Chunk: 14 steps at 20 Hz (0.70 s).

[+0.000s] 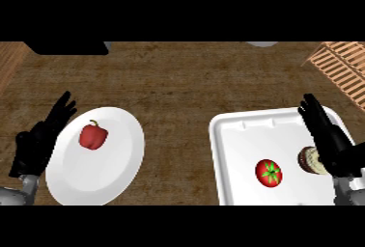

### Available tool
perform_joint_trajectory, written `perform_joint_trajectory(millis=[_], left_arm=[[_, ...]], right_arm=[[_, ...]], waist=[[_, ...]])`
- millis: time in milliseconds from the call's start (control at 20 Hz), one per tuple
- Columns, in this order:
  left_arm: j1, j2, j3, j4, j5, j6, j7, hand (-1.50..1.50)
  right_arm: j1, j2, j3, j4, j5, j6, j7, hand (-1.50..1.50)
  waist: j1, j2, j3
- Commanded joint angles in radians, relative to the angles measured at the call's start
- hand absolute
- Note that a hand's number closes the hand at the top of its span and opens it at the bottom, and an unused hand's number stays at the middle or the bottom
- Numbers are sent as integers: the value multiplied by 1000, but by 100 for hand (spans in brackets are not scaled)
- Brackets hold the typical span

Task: Pick the cupcake from the tray and place it in the tiered shelf

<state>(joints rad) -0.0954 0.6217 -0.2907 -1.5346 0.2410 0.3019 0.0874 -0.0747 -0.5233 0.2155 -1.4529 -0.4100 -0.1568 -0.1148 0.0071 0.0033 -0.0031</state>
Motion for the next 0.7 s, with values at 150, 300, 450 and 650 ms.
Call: perform_joint_trajectory(millis=[150,300,450,650], left_arm=[[-67,-77,79,-14,82,6,22,0],[-77,-93,111,-18,131,4,30,0],[-96,-121,118,0,176,-41,31,0],[-90,-126,133,-54,178,-40,79,0]], right_arm=[[-18,-153,-265,7,-20,-49,-52,150],[70,-312,-318,140,168,-246,47,150],[41,-83,-470,83,-192,-142,13,-150],[182,-92,-525,-46,-251,60,-98,-150]], waist=[[-31,-5,3],[-84,10,-10],[-51,-6,5],[-26,-9,4]])
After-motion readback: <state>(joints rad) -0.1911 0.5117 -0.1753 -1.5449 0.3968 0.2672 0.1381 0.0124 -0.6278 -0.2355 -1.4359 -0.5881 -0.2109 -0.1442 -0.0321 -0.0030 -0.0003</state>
